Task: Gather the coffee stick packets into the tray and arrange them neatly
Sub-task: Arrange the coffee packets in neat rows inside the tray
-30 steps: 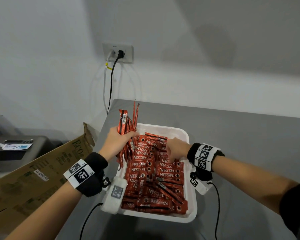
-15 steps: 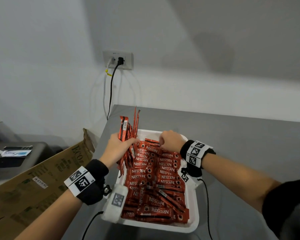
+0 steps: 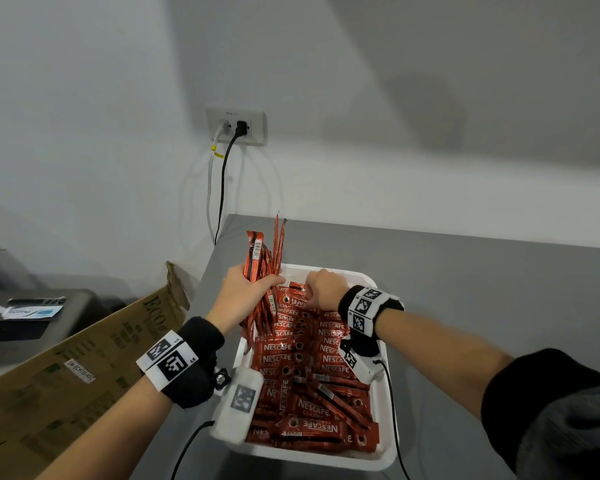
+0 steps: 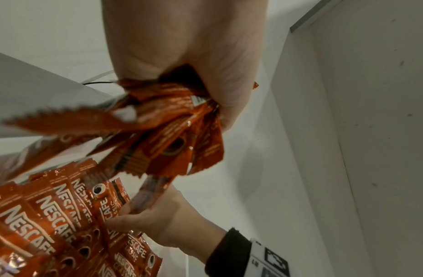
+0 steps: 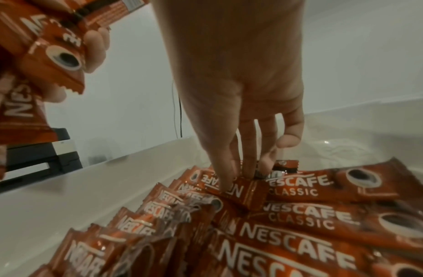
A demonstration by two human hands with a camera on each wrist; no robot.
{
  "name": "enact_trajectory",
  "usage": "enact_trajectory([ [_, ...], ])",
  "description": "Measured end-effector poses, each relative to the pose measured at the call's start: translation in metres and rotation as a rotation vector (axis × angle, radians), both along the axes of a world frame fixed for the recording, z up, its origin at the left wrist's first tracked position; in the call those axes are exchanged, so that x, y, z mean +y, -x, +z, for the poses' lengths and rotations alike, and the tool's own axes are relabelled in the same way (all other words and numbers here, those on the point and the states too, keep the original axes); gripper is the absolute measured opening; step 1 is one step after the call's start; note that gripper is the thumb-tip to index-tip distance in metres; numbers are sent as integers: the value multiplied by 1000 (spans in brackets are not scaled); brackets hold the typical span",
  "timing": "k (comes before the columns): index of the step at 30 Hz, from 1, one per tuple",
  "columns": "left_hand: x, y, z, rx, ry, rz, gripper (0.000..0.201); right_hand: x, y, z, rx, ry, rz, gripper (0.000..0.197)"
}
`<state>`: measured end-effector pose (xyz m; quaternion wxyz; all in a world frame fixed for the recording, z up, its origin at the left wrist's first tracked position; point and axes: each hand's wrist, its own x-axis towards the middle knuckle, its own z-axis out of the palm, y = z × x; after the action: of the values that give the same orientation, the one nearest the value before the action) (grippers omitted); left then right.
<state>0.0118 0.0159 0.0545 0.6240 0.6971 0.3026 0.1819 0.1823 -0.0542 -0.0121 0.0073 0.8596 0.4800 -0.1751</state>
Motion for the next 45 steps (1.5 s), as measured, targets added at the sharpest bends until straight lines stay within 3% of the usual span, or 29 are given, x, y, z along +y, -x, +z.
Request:
enact_trajectory([
  [5,1,3,-2,8,-2,14,17,-4,2,10,100,-47,-10,33],
  [8,3,6,-4,15,14,19,15,-12,0,18,250,-198,-60,14],
  [11,4,9,-7,16,21,18,12,-30,-2,24,445,-352,-130,67],
  [12,4,9,-7,17,21,15,12,-38,-2,24,443,-375,-119,70],
  [16,1,9,-8,25,18,2,15,-61,-7,20,322,-372,-102,18],
  [18,1,8,-7,27,17,-1,16,-68,-8,18,282,-396,-115,9],
  [26,0,10,-5,22,24,4,11,-77,-14,18,222,-427,-168,12],
  [29,0,10,-7,35,22,-3,10,-69,-16,29,232,-544,-246,14],
  [35,-5,6,-4,181,-179,-149,18,-46,15,64,398,-554,124,23],
  [39,-11,-2,5,173,-138,-261,16,-42,21,75,556,-721,145,31],
  [42,-11,-1,3,160,-121,-238,20,-49,17,68,703,-772,55,8],
  [43,-10,1,2,169,-129,-217,19,-49,12,64,690,-772,8,8],
  [45,-5,3,-2,185,-140,-172,23,-50,-4,53,459,-641,-22,22],
])
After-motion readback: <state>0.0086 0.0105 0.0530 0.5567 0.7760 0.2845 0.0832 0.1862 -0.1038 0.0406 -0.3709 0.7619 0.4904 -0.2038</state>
